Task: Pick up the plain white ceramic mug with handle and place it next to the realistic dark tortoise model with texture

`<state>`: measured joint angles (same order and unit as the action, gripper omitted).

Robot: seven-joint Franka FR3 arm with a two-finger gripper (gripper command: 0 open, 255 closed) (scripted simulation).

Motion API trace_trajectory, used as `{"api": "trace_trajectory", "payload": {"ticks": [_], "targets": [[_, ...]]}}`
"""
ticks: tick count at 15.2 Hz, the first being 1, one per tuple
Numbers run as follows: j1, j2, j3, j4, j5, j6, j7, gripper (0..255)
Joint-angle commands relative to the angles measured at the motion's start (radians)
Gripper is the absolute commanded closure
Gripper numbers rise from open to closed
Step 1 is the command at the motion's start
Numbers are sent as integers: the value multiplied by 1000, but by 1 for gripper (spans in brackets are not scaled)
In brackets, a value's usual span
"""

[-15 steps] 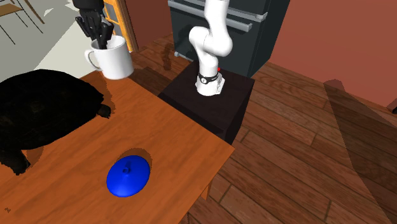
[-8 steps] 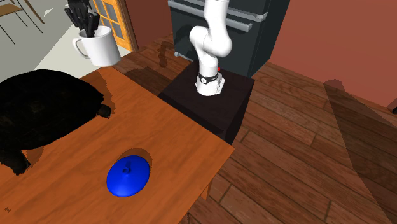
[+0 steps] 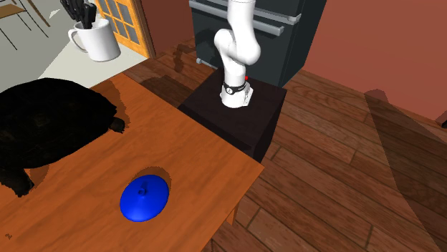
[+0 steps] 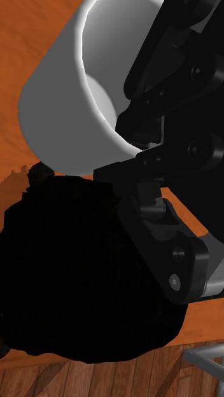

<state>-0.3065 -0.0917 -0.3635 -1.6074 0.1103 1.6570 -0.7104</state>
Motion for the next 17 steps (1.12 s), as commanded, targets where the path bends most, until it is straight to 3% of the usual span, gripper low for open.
{"api": "trace_trajectory", "payload": {"ticks": [1,7,17], "targets": [[-23,36,-32,40,18,-13,-55,255],[-119,201,-125,231,112,-84,-226,255],[-103,152,-113,37,88,67,-234,255]]}}
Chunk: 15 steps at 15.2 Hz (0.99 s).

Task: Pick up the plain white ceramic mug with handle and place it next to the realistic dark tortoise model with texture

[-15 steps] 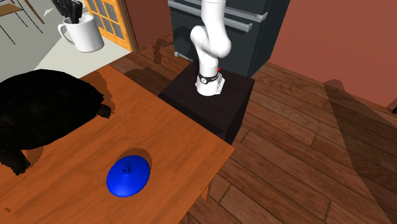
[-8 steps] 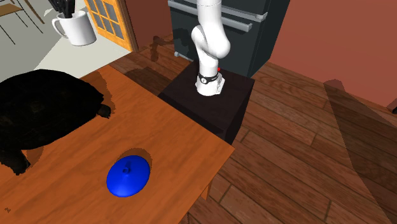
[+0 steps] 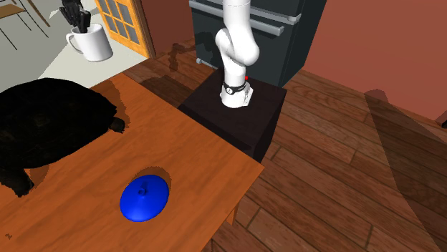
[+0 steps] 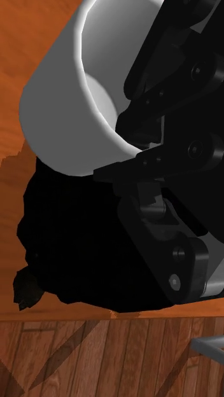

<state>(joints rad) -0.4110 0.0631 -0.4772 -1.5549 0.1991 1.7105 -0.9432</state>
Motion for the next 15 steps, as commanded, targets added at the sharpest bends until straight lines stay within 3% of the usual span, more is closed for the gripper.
{"api": "trace_trajectory", "payload": {"ticks": [1,15], "targets": [[2,-6,1,-33,-2,28,-2,255],[9,-19,7,-234,1,217,-28,255]]}}
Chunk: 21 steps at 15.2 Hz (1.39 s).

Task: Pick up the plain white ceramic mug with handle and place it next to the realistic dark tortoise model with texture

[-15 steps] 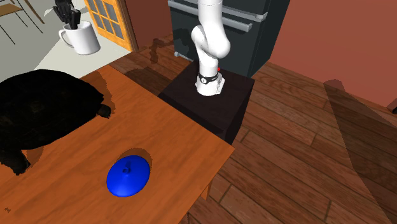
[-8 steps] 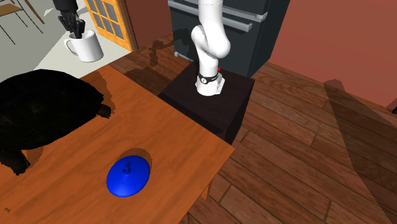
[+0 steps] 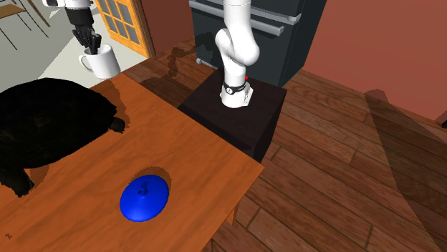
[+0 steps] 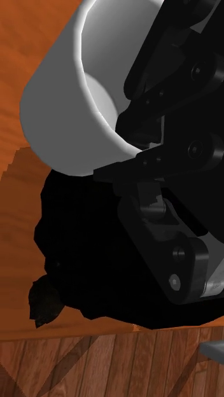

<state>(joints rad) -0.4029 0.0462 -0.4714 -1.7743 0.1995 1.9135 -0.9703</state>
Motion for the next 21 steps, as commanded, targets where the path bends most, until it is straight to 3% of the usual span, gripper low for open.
{"api": "trace_trajectory", "payload": {"ticks": [1,21], "targets": [[1,-1,1,-27,2,27,-3,255],[-2,68,8,-219,67,273,-77,255]]}}
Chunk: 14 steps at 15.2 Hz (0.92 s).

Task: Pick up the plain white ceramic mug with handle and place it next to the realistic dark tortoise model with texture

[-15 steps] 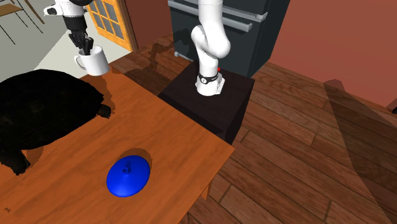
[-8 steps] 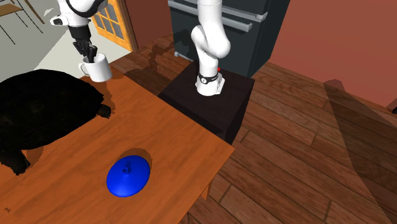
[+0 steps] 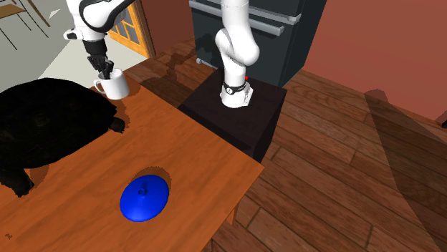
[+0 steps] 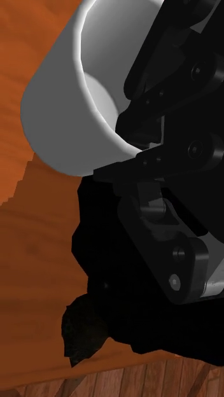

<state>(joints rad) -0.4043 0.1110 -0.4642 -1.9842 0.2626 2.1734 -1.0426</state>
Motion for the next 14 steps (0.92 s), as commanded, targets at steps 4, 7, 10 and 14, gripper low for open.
{"api": "trace_trajectory", "payload": {"ticks": [4,7,10,14], "targets": [[-3,28,4,-37,27,59,-25,255],[-5,48,7,-55,46,93,-43,255],[-7,70,11,-70,67,126,-61,255],[-8,82,13,-78,78,143,-71,255]]}}
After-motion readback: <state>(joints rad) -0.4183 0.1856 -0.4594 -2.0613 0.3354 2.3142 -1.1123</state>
